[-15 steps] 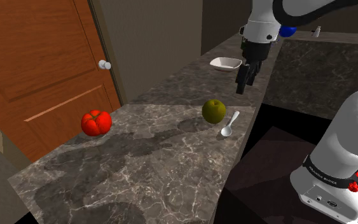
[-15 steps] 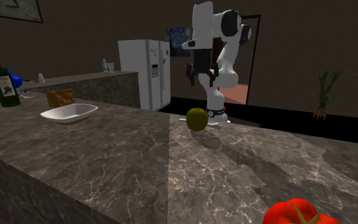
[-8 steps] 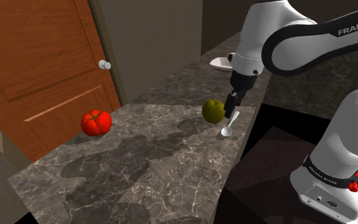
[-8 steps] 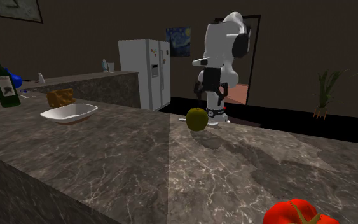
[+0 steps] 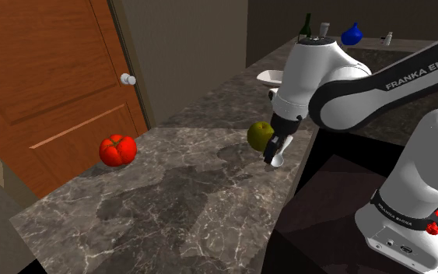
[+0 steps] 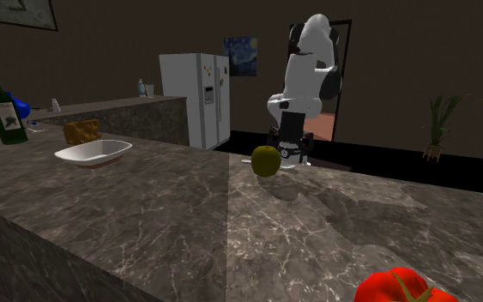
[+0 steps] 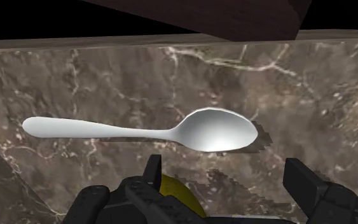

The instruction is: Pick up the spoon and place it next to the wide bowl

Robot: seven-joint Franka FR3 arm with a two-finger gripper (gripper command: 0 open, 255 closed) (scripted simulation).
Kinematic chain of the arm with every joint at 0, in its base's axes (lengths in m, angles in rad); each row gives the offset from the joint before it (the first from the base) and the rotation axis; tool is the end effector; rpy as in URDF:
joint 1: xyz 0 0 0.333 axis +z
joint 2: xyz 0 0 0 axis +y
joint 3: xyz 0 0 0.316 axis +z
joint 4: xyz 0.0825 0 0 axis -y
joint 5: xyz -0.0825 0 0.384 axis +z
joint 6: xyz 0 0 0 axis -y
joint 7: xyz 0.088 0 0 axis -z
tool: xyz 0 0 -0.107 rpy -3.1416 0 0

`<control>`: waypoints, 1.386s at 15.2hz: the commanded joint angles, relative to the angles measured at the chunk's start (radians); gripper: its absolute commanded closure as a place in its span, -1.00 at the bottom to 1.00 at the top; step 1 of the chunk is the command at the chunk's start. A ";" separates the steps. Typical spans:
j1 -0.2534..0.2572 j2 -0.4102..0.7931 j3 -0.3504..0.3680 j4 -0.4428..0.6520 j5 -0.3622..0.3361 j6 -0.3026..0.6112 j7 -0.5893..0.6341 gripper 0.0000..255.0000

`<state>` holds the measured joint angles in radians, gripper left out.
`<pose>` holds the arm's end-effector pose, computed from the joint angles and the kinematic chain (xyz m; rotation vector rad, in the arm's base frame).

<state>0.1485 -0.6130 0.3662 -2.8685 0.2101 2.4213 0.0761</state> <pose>0.3038 0.1545 0.3575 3.0918 0.3766 0.2463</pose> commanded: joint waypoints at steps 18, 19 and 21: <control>-0.012 0.078 0.019 -0.022 -0.002 0.101 0.005 1.00; -0.012 0.078 0.019 -0.022 -0.002 0.101 0.005 1.00; -0.012 0.078 0.019 -0.022 -0.002 0.101 0.005 1.00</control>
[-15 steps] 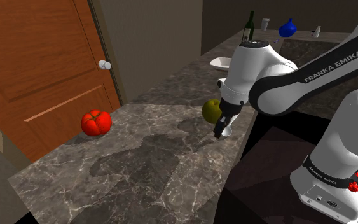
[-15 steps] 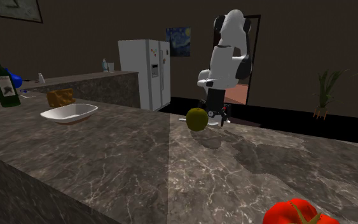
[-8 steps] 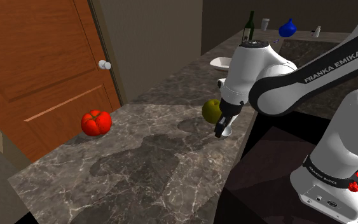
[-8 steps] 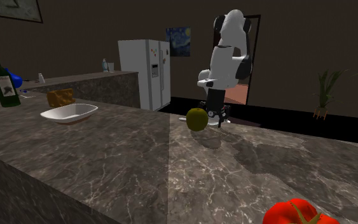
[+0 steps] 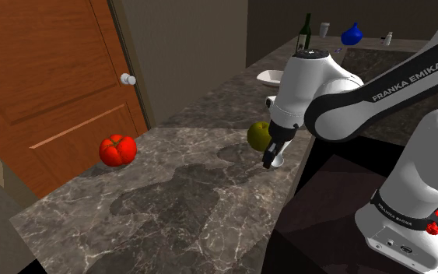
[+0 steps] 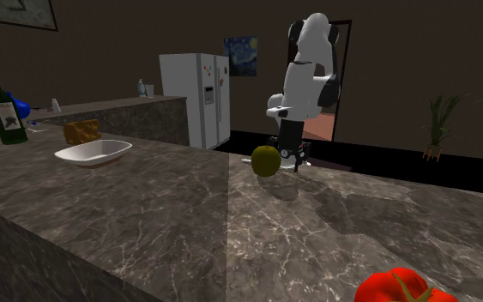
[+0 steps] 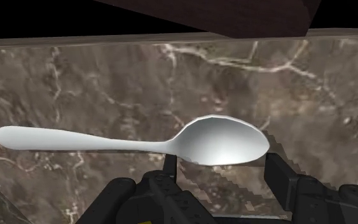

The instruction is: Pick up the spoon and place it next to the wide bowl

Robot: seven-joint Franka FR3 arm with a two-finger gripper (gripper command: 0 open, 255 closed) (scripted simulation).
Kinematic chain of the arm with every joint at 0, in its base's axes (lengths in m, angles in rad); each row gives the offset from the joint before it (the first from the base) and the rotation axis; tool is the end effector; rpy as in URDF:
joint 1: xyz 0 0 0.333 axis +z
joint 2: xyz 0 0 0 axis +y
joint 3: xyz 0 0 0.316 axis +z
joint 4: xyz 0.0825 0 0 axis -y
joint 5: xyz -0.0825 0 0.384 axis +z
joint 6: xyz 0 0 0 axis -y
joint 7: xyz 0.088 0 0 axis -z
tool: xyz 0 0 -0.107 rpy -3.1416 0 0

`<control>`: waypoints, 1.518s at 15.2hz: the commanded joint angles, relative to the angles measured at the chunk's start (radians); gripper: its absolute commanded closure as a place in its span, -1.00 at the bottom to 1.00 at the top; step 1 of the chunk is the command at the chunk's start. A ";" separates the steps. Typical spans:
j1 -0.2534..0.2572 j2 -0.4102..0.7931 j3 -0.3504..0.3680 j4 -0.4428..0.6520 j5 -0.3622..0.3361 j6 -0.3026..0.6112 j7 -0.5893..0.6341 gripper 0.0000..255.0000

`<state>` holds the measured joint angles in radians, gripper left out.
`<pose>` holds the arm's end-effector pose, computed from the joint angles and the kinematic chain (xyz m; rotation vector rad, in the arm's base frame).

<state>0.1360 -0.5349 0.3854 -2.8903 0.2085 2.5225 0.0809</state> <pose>0.3079 0.1546 0.3321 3.0917 0.3773 0.2485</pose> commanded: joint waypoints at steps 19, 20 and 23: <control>0.004 -0.187 -0.066 0.156 -0.026 -0.341 -0.018 1.00; 0.004 -0.192 -0.068 0.166 -0.028 -0.357 -0.019 1.00; 0.002 -0.206 -0.077 0.199 -0.034 -0.403 -0.020 1.00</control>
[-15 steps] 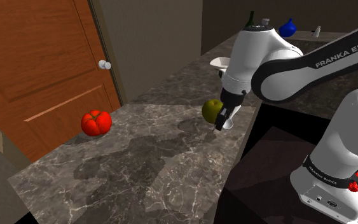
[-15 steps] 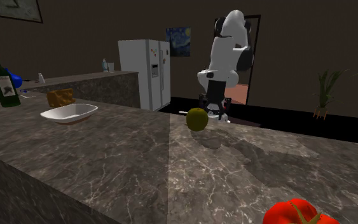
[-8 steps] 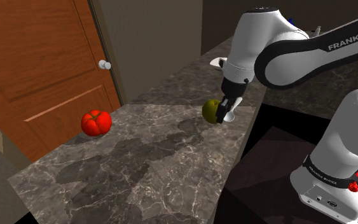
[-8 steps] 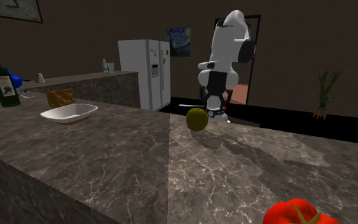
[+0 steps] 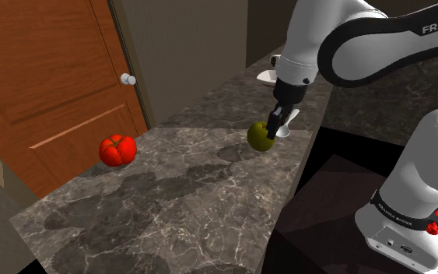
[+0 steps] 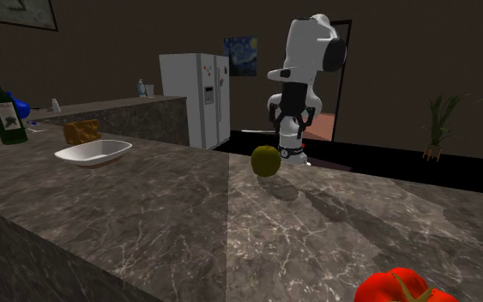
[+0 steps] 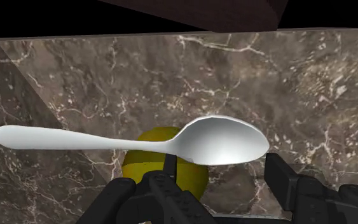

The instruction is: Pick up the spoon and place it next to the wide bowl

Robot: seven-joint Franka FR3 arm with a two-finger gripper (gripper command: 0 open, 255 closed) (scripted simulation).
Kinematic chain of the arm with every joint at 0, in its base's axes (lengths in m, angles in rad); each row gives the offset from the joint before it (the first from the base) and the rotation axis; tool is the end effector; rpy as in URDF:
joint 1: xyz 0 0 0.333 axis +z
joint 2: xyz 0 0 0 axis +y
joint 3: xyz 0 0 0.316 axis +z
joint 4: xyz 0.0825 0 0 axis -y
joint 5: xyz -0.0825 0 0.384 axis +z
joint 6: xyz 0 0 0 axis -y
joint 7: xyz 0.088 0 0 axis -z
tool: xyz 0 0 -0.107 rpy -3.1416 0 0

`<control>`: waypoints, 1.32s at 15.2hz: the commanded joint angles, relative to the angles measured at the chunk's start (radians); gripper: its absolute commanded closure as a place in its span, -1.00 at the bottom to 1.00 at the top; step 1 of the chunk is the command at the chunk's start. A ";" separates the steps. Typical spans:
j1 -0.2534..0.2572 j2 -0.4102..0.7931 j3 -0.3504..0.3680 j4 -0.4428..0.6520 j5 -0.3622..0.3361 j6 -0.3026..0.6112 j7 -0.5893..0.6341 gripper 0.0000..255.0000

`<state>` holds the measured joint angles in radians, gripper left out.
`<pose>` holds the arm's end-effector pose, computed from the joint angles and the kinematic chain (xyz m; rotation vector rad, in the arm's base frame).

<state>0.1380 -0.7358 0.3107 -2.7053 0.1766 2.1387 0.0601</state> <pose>0.3081 0.1540 0.4472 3.0918 0.3772 0.2490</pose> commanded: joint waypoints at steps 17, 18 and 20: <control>-0.204 0.277 -0.311 0.195 -0.161 0.073 -0.377 1.00; -0.212 0.302 -0.327 0.216 -0.165 0.076 -0.399 1.00; -0.227 0.354 -0.360 0.262 -0.170 0.082 -0.442 1.00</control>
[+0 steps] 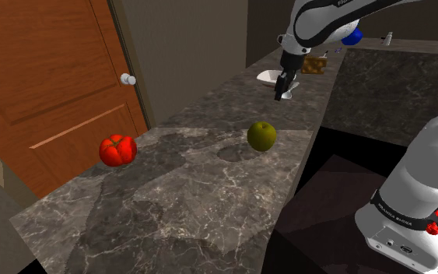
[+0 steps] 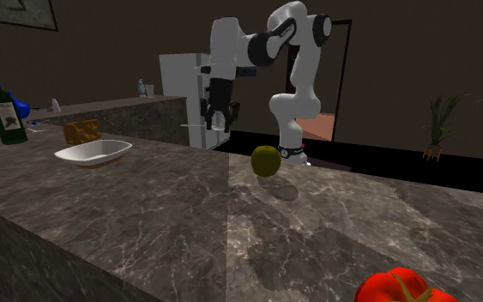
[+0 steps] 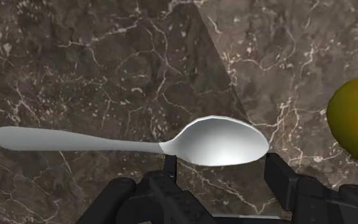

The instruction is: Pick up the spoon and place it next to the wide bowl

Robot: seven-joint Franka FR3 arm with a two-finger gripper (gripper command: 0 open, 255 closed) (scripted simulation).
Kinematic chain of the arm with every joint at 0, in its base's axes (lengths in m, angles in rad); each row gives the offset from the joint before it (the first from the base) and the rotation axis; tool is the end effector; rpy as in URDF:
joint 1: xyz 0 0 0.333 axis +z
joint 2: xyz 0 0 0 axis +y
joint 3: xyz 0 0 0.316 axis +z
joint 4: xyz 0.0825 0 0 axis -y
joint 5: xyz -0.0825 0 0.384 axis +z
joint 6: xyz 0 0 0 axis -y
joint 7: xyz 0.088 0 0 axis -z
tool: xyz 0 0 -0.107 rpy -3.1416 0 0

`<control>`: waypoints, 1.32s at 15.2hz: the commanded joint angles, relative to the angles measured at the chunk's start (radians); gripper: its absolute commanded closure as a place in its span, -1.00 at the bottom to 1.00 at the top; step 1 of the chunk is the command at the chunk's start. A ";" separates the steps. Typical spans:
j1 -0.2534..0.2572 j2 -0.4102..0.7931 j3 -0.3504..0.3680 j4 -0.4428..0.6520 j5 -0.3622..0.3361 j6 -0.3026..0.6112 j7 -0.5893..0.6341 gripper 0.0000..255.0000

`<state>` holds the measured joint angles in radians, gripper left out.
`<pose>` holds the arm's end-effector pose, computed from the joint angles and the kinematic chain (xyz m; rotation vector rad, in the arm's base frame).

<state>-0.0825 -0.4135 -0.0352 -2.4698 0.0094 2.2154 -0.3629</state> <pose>0.4276 -0.0507 0.4575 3.0927 0.3760 0.2491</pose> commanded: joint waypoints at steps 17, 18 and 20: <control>-0.125 0.550 -0.210 0.603 0.114 -0.076 -0.388 1.00; -0.127 0.554 -0.208 0.594 0.116 -0.063 -0.390 1.00; -0.127 0.562 -0.207 0.577 0.120 -0.039 -0.394 1.00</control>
<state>-0.2075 0.1378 -0.2420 -1.8933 0.1255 2.1671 -0.7506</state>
